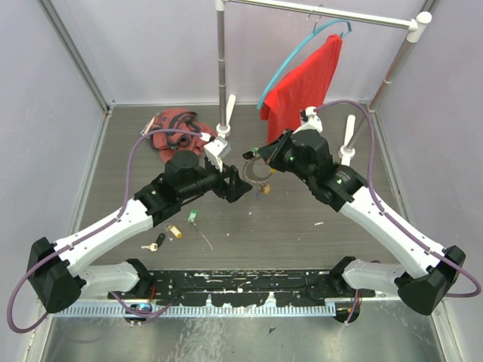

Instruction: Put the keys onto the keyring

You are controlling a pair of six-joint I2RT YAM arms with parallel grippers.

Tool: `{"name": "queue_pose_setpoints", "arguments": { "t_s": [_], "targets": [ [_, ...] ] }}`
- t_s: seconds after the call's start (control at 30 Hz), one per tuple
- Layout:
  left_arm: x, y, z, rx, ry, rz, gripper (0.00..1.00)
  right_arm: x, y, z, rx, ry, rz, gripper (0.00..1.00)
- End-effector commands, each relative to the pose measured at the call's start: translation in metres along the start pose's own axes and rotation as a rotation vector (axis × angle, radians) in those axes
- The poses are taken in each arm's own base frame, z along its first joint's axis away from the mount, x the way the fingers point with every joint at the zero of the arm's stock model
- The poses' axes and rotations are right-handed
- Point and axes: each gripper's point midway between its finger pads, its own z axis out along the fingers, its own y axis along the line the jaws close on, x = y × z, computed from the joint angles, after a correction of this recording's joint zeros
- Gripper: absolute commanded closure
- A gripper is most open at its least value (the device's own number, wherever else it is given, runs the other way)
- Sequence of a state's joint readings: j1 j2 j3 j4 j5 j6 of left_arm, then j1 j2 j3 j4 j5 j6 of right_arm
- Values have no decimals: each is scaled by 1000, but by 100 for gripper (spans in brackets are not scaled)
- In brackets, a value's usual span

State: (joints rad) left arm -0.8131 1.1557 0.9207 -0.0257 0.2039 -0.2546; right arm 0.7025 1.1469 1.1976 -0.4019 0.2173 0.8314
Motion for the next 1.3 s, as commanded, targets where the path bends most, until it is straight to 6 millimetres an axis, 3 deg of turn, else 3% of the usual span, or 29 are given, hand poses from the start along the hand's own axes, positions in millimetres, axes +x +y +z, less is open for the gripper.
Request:
{"name": "queue_pose_setpoints", "arguments": {
  "t_s": [0.0,0.57,0.9,1.0,1.07,1.2,1.27],
  "targets": [
    [-29,-3,8,3,-79,48,21,-34,43,-24,-147,-71,72,99],
    [-43,-3,24,-2,-129,16,54,-39,61,-40,-229,-60,120,99],
    [-49,-3,20,-14,-142,9,100,-47,58,-48,-228,-98,130,99],
    [-49,-3,13,-20,-128,16,100,-49,54,-50,-215,-118,123,99],
    [-52,-4,6,-33,-100,28,100,-52,47,-51,-194,-143,101,89],
    [-40,6,-12,-115,66,61,100,-73,18,-62,-58,-259,19,52],
    [-30,10,-25,-162,199,64,100,-84,3,-71,14,-313,-17,45]
  ]
}}
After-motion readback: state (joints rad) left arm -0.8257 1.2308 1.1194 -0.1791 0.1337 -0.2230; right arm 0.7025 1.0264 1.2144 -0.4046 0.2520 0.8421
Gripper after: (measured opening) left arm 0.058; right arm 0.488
